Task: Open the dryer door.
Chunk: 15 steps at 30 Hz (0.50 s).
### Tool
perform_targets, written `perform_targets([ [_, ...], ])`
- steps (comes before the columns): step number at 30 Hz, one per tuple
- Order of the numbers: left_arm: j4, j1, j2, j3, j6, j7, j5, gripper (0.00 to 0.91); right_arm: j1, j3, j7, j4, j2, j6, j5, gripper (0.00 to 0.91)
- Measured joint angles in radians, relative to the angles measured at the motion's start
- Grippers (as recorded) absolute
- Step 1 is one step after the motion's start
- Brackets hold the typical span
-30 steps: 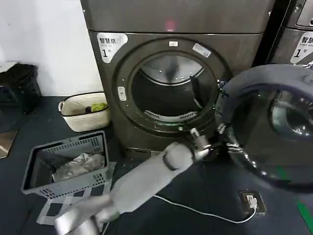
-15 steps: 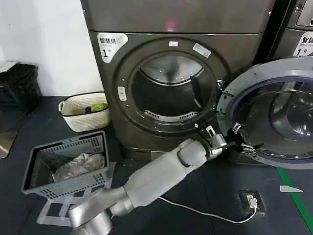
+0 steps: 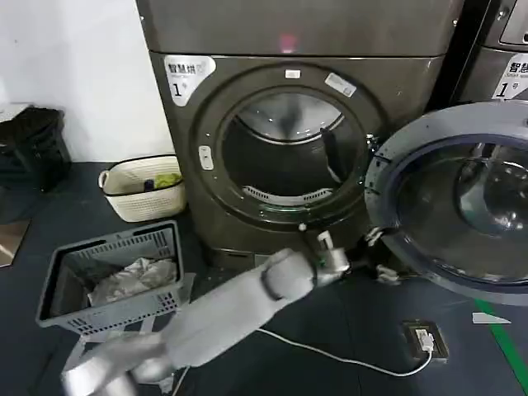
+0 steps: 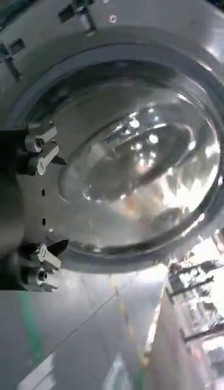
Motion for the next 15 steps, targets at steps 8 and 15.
perform_targets([
  [8, -0.200, -0.017, 0.317, 0.011, -0.137, 0.070, 0.190, 0.907, 0.024, -0.041, -0.009, 0.007, -0.006, 0.002, -0.004, 0.907],
  [15, -0.205, -0.023, 0.577, -0.029, -0.351, 0.103, 0.456, 0.907, 0.032, -0.073, -0.018, 0.008, -0.005, 0.025, -0.005, 0.907],
])
